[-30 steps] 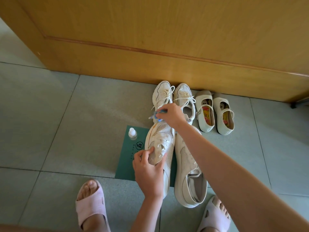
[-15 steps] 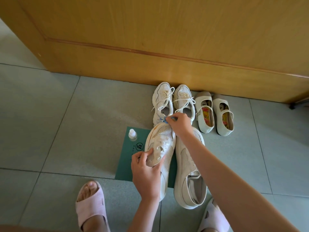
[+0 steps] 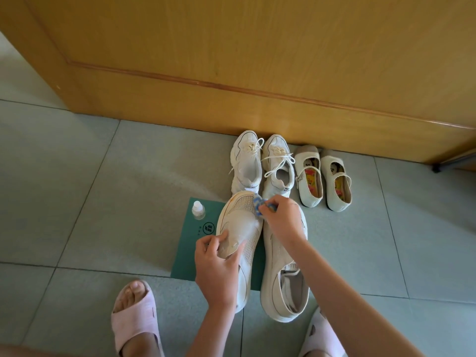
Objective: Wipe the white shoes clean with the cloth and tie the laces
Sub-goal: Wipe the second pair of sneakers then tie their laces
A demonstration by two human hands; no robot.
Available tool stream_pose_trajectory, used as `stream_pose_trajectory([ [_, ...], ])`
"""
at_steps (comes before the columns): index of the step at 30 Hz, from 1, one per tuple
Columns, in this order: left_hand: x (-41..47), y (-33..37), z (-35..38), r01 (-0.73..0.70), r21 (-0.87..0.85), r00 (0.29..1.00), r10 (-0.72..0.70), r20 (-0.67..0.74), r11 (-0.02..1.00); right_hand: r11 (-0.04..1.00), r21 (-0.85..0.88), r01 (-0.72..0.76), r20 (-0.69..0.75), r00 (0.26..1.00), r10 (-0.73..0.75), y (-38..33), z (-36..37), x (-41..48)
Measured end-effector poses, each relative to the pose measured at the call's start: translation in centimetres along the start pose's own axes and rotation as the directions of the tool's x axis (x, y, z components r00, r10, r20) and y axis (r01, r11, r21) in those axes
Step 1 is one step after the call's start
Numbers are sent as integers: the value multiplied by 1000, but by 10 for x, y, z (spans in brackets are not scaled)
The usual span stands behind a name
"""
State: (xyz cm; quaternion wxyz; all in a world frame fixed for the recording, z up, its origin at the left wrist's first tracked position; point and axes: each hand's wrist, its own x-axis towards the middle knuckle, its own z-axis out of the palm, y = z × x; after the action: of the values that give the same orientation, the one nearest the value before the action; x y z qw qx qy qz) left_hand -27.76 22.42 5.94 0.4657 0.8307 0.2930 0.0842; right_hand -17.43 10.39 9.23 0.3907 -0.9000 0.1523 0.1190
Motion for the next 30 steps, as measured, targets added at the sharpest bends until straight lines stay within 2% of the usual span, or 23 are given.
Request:
stream_pose_trajectory([
  [5,-1,3,1,-8,20,1000,8,4,1000,981,188,41,-146,989,-14,-15,-5,23],
  [9,-1,4,-1,-1,23,1000,1,15,1000,997,14,77,-97,992,-75,-23,24,36],
  [14,3,4,-6,16,36,999,-18,43,999,982,-143,124,-162,976,-147,-16,32,18],
  [24,17,5,-29,182,-104,972,-163,167,978,996,-62,63,-257,963,-77,-17,33,-25],
  [30,22,1,-33,180,-117,967,-154,204,977,998,64,17,-268,963,1,-12,38,-48],
])
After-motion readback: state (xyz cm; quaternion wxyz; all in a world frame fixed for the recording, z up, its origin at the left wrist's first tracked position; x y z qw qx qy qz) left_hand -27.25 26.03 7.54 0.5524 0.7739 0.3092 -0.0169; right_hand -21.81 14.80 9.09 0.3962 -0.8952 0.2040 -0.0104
